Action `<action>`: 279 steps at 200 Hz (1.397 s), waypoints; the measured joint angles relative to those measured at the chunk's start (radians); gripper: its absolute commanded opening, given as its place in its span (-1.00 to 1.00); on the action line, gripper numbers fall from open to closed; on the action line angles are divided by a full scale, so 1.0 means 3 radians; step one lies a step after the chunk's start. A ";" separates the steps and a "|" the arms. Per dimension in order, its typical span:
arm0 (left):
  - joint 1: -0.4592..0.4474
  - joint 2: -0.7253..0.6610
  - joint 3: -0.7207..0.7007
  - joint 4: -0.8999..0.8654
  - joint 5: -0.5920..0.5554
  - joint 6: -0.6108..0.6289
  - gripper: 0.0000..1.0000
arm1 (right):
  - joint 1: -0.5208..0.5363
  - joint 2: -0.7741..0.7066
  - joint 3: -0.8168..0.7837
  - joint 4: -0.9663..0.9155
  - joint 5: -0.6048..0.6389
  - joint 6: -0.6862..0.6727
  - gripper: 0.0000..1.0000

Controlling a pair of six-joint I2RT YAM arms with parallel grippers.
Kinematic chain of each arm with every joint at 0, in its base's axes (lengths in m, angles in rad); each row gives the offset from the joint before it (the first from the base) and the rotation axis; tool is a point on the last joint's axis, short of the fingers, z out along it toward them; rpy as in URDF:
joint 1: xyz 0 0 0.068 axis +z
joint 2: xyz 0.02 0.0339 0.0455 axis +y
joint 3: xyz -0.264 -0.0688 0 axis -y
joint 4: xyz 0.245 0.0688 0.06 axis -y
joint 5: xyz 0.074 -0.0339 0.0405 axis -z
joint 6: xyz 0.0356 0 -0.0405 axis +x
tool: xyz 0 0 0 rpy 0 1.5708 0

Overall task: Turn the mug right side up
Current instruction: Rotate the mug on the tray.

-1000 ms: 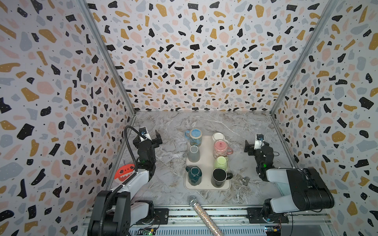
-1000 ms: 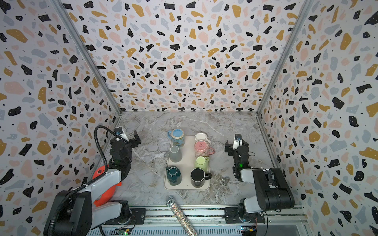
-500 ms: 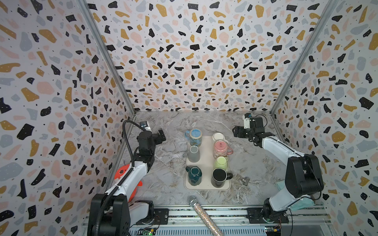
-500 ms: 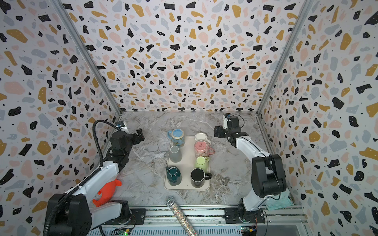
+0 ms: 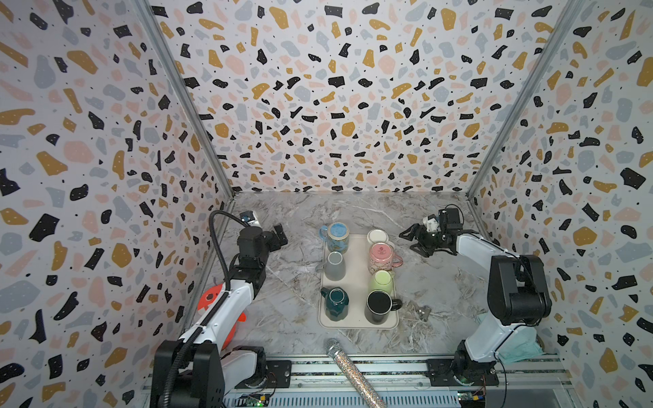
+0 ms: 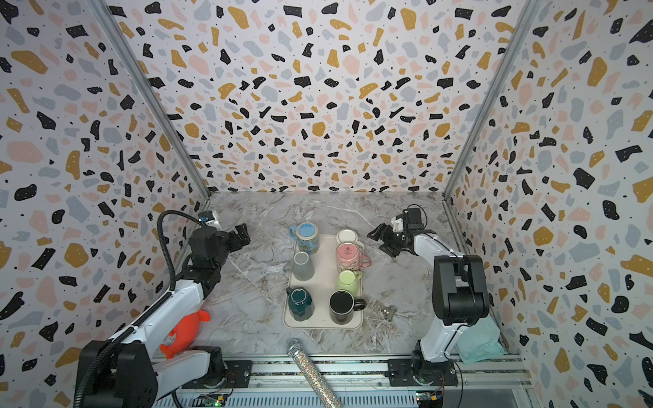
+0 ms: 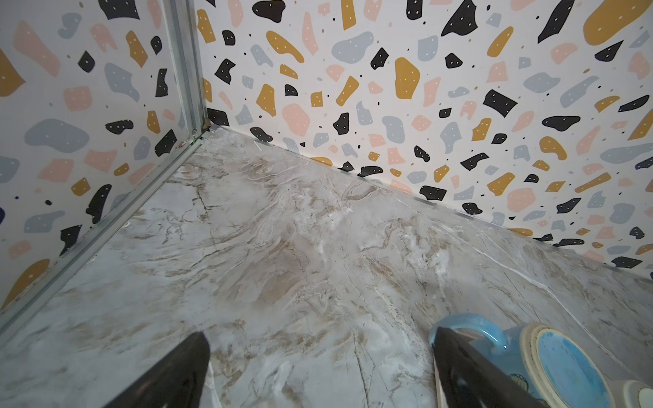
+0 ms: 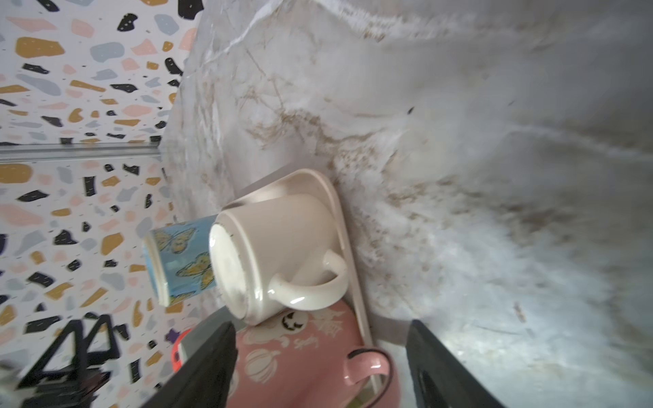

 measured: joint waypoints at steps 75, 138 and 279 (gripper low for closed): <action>0.0000 0.0000 0.0048 -0.0079 0.0034 -0.0062 1.00 | 0.0027 0.0034 -0.0249 0.0314 -0.0539 0.0702 0.51; 0.0000 -0.0025 0.0048 -0.0083 0.0033 -0.0067 1.00 | 0.0081 0.0209 -0.0383 0.0684 -0.0767 0.1068 0.52; 0.0000 -0.0027 0.0048 -0.0089 0.0032 -0.0067 0.99 | 0.0093 0.0642 -0.0295 0.1134 -0.0907 0.1459 0.49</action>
